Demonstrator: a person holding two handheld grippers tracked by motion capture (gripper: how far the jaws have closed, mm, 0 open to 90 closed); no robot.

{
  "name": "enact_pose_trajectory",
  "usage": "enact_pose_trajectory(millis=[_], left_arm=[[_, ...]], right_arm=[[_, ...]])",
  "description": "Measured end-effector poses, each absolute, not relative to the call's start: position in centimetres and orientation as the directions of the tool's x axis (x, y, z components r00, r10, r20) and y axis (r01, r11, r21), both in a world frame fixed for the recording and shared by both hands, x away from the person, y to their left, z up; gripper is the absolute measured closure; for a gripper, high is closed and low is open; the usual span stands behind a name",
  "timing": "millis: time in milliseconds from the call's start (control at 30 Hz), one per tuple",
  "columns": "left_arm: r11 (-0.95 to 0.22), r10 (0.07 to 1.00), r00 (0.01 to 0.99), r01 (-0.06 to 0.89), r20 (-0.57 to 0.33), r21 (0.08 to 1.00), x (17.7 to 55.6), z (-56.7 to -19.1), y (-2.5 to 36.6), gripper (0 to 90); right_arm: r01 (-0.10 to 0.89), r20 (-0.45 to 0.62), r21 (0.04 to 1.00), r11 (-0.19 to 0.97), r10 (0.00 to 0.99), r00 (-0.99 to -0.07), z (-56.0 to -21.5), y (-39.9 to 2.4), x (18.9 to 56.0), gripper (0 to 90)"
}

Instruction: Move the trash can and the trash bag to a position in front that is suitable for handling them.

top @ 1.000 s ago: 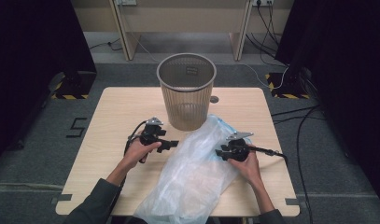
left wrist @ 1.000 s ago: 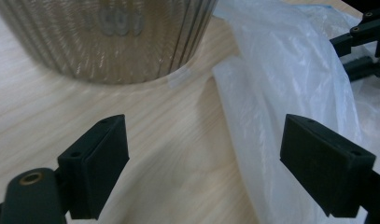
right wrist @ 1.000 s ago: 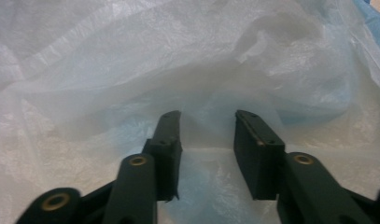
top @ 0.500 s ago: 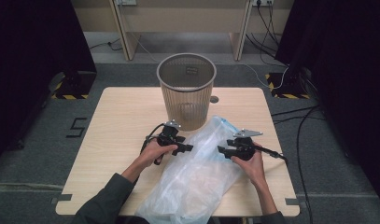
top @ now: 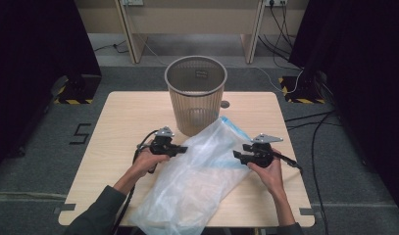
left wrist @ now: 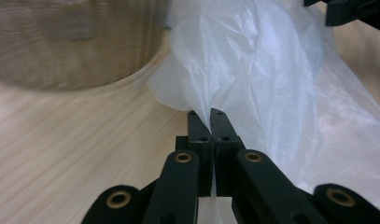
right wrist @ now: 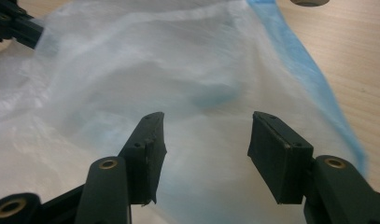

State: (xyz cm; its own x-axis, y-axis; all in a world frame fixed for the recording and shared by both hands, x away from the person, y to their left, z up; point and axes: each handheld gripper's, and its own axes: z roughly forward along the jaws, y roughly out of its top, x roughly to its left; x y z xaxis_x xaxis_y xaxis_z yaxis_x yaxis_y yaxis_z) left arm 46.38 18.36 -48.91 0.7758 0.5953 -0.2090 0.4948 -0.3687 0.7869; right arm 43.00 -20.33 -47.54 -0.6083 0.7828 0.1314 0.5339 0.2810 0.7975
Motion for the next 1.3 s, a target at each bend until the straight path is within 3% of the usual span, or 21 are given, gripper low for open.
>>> enact_pose_trajectory(millis=[267,633,1000,1100,1200,1300], left_arm=[[-0.297,0.705,0.680,0.541,-0.202,0.787,45.5,-49.1,26.1,88.9],[-0.104,0.879,0.436,0.568,-0.192,0.817,45.1,-48.5,36.5,89.0],[0.004,0.950,0.246,0.607,-0.193,0.794,45.9,-50.6,40.5,88.1],[0.019,0.949,0.237,0.618,-0.208,0.786,45.8,-50.6,40.6,79.5],[-0.015,0.956,0.244,0.600,-0.166,0.800,45.4,-49.7,40.2,63.6],[-0.025,0.967,0.216,0.601,-0.133,0.799,45.0,-48.7,40.1,41.8]], right_arm=[[0.545,0.139,0.794,0.268,0.793,-0.593,-47.6,-21.1,43.0,45.9],[0.551,0.131,0.785,0.283,0.794,-0.594,-47.8,-21.0,43.5,46.2],[0.569,0.135,0.768,0.293,0.795,-0.591,-48.4,-21.0,43.7,45.5],[0.577,0.136,0.762,0.295,0.797,-0.588,-48.7,-21.0,43.8,45.3],[0.579,0.133,0.757,0.303,0.796,-0.590,-48.9,-21.0,43.9,44.9],[0.585,0.136,0.754,0.300,0.799,-0.585,-49.0,-21.0,43.9,44.7]])
